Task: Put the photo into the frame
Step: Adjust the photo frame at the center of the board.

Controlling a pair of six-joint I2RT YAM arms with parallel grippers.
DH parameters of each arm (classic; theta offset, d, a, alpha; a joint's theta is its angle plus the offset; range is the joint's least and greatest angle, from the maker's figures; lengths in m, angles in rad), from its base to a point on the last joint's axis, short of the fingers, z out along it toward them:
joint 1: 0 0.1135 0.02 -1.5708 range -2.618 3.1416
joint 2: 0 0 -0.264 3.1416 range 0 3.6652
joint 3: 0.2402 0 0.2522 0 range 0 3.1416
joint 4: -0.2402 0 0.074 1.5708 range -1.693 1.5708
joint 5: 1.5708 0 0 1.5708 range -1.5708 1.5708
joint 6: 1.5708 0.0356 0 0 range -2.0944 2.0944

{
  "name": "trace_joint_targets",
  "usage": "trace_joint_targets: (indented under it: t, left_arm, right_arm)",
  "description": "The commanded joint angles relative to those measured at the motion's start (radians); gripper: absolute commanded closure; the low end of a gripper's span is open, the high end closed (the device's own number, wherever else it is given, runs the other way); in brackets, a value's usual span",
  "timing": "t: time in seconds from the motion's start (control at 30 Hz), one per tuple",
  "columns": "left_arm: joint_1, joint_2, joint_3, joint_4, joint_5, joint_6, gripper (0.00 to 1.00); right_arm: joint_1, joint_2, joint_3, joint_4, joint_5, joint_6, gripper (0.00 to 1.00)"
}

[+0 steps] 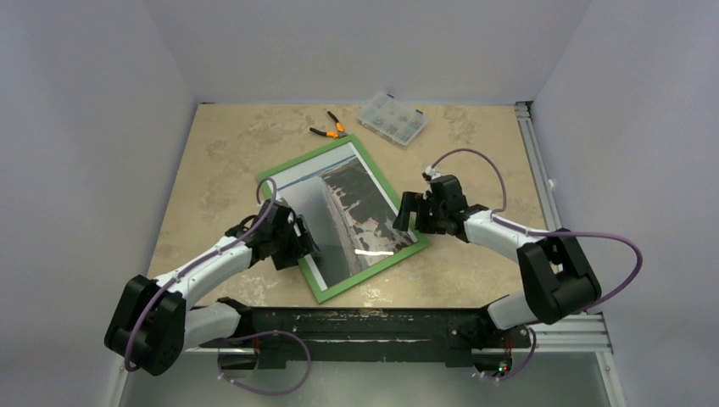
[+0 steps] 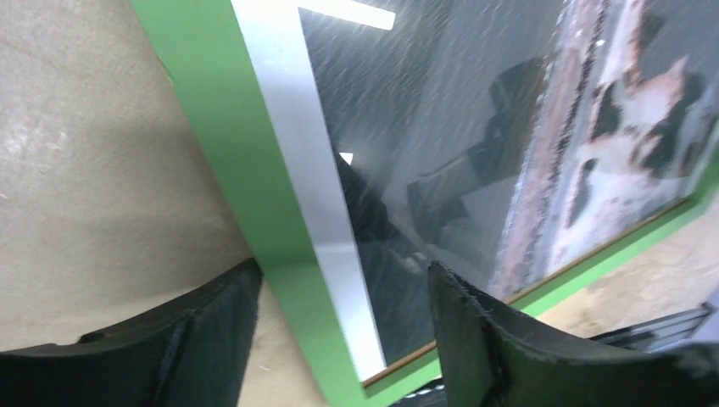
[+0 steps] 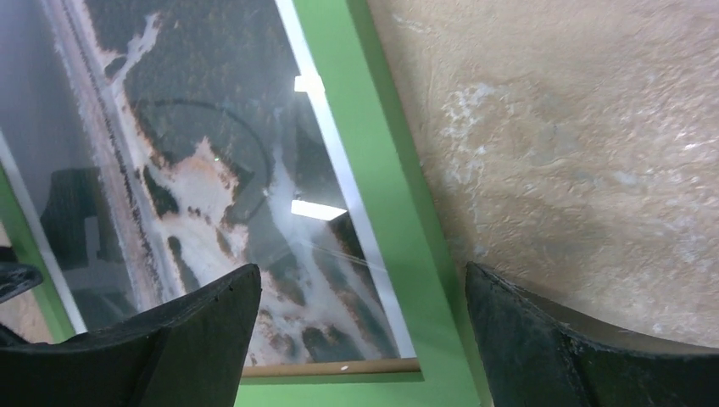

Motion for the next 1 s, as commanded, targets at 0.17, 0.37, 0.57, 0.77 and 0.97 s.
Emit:
trace_joint_targets:
  t: [0.17, 0.37, 0.57, 0.77, 0.97]
  left_arm:
    - [-0.001, -0.022, -0.063, 0.139, 0.080, -0.008, 0.70]
    - [-0.077, -0.127, -0.066, 0.090, 0.045, -0.017, 0.85]
    - [-0.147, -0.081, -0.023, 0.044, -0.006, -0.010, 0.83]
    - [-0.138, -0.044, 0.007, -0.003, -0.059, 0.014, 0.66]
    - [-0.098, 0.013, 0.020, 0.016, -0.047, 0.048, 0.60]
  right_arm:
    - [0.004, -0.108, -0.186, 0.029, -0.156, 0.029, 0.20]
    - [0.025, -0.188, -0.273, 0.018, -0.183, 0.095, 0.25]
    - [0.072, -0.322, -0.324, -0.056, -0.193, 0.180, 0.27]
    - [0.076, -0.518, -0.253, -0.254, 0.031, 0.174, 0.20]
    - [0.066, -0.467, -0.221, -0.208, 0.197, 0.163, 0.15]
